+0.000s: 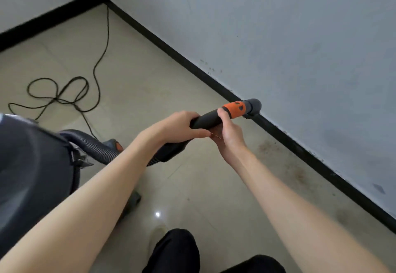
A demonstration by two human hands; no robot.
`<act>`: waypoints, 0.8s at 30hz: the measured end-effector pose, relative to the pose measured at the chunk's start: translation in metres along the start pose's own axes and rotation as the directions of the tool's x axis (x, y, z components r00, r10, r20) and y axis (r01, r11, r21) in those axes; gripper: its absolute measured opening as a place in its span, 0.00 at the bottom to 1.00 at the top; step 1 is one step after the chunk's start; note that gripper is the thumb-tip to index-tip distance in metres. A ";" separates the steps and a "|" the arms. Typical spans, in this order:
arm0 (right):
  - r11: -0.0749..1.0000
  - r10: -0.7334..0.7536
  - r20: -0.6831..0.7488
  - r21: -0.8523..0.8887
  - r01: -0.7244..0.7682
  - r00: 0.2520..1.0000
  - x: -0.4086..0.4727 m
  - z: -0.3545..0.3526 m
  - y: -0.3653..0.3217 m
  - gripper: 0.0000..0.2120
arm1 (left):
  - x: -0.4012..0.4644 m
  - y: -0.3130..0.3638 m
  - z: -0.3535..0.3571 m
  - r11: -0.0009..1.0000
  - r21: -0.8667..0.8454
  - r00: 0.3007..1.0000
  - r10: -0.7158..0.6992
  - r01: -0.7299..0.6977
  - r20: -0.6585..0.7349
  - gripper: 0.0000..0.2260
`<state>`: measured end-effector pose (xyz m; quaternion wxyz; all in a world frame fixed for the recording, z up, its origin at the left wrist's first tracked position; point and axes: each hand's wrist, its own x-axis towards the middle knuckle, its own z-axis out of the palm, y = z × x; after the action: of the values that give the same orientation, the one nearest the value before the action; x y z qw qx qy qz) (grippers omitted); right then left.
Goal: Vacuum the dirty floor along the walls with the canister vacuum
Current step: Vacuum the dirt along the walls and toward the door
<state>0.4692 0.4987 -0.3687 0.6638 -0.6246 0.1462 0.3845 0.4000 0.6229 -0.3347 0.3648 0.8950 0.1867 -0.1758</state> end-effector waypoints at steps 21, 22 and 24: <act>0.989 0.023 0.279 0.133 -0.063 0.960 -0.236 0.335 -0.106 0.11 | -0.284 -0.120 -0.289 0.992 0.032 0.841 -0.084 0.119 -0.534 0.28; 0.988 0.029 0.274 0.140 -0.070 0.961 -0.236 0.349 -0.104 0.12 | -0.292 -0.135 -0.292 0.992 -0.006 0.831 -0.109 0.127 -0.545 0.29; 0.987 0.059 0.292 0.127 -0.100 0.954 -0.234 0.373 -0.096 0.18 | -0.307 -0.163 -0.289 0.980 -0.092 0.788 -0.197 0.176 -0.583 0.34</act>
<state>0.2744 0.7811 -0.0762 0.7042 -0.5074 0.1000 0.4864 0.1096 0.8753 -0.0981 0.2843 0.8764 0.3808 0.0783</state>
